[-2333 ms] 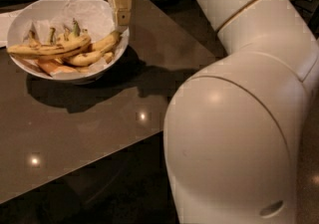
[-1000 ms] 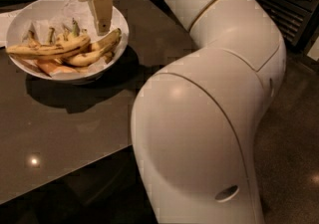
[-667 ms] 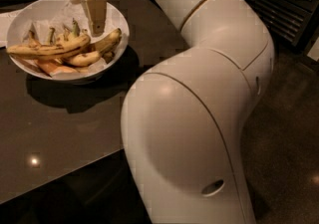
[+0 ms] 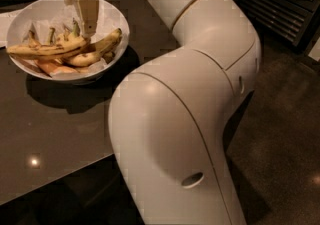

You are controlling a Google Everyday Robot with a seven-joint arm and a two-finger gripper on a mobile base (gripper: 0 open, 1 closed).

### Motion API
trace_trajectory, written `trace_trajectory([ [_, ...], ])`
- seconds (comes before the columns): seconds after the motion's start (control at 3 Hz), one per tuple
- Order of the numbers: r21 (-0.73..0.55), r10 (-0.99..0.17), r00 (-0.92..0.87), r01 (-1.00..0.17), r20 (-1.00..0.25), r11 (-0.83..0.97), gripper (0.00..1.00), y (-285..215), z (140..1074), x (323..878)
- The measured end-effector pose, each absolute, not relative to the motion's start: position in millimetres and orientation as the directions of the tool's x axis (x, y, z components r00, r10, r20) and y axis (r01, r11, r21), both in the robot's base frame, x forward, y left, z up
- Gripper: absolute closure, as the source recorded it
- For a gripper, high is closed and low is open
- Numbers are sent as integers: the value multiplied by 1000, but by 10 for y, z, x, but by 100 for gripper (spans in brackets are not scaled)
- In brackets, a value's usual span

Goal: Pick banana from white bowl

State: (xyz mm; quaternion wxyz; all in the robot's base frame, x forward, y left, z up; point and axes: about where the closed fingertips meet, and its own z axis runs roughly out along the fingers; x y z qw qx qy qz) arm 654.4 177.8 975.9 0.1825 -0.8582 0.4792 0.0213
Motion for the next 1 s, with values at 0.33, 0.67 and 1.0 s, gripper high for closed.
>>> trace_trajectory([
  [0.33, -289, -825, 509, -851, -245, -439, 31, 1904, 9785, 6561],
  [0.67, -274, -829, 482, -869, -282, -412, 35, 2033, 9769, 6561],
  [1.0, -250, -827, 457, -886, -327, -390, 35, 2151, 9717, 6551],
])
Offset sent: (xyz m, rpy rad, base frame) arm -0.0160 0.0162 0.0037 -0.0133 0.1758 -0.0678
